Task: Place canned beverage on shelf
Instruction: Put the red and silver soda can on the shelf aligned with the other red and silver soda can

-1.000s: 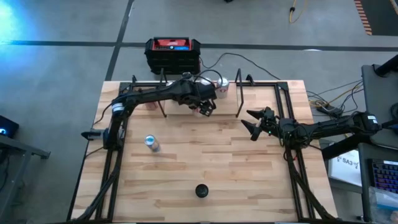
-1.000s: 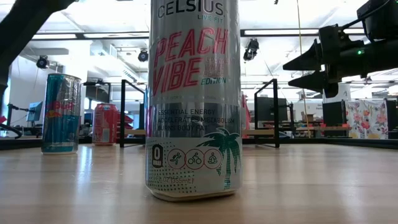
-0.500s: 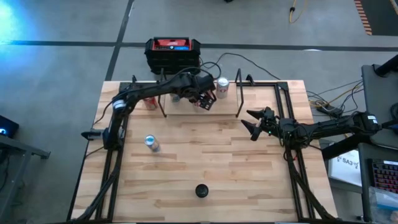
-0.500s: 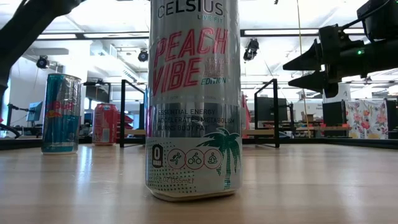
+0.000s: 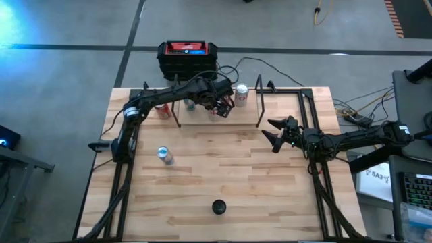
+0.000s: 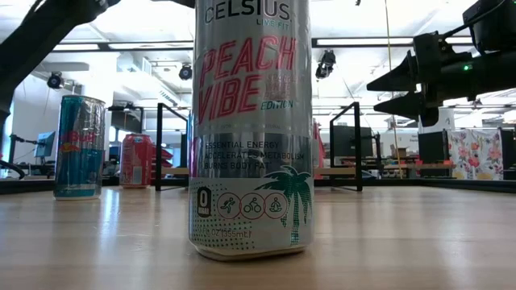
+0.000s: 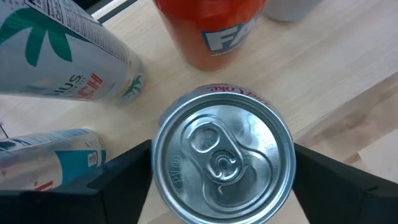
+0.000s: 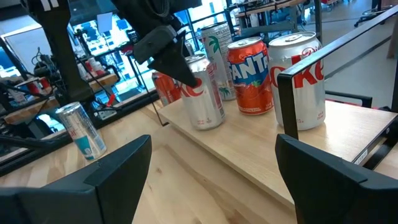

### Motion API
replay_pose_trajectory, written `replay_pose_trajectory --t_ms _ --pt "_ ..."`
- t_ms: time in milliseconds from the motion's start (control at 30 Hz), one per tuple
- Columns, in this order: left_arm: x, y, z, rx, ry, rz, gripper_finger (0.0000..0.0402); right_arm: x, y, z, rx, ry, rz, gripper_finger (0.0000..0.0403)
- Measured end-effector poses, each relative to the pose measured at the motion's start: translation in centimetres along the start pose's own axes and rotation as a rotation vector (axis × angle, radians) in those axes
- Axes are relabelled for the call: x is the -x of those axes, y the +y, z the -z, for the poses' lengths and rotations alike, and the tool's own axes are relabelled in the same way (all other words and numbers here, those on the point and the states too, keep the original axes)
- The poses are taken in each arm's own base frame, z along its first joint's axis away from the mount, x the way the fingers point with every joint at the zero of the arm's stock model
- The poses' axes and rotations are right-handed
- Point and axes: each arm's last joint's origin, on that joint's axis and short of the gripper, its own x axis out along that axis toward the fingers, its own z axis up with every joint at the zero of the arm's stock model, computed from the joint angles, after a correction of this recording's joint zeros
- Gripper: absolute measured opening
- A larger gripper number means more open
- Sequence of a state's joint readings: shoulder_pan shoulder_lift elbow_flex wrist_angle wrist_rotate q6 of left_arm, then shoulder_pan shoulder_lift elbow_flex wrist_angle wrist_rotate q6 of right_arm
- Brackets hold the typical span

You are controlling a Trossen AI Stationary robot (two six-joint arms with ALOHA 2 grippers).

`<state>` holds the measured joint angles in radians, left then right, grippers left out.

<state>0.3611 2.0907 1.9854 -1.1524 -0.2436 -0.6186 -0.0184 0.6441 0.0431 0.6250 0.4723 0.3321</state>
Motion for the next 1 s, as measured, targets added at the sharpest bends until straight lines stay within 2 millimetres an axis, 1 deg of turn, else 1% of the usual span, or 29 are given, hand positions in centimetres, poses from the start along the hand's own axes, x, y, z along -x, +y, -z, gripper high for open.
replay_pose_trajectory --t_ms 67,167,333,533,667,833,1000 --pt "0.1 -0.1 0.1 0.000 -0.002 0.002 0.0344 0.0 0.0 0.0 0.000 0.000 0.000 0.0327" --pt "0.2 -0.4 0.3 0.007 -0.004 0.003 0.0349 0.0 0.0 0.0 0.000 0.000 0.000 0.0327" --pt "0.6 -0.8 0.6 0.002 -0.033 -0.023 0.0349 0.0 0.0 0.0 0.000 0.000 0.000 0.0327" --pt "1.6 -1.3 1.1 0.032 -0.112 -0.082 0.0349 0.0 0.0 0.0 0.000 0.000 0.000 0.0327" --pt "2.3 -1.5 1.3 0.055 -0.133 -0.079 0.0349 0.0 0.0 0.0 0.000 0.000 0.000 0.0327" --pt "2.4 -1.6 1.7 0.104 -0.167 -0.112 0.0350 0.0 0.0 0.0 0.000 0.000 0.000 0.0327" --pt "2.7 -2.4 2.3 0.109 -0.219 -0.148 0.0350 0.0 0.0 0.0 0.000 0.000 0.000 0.0327"
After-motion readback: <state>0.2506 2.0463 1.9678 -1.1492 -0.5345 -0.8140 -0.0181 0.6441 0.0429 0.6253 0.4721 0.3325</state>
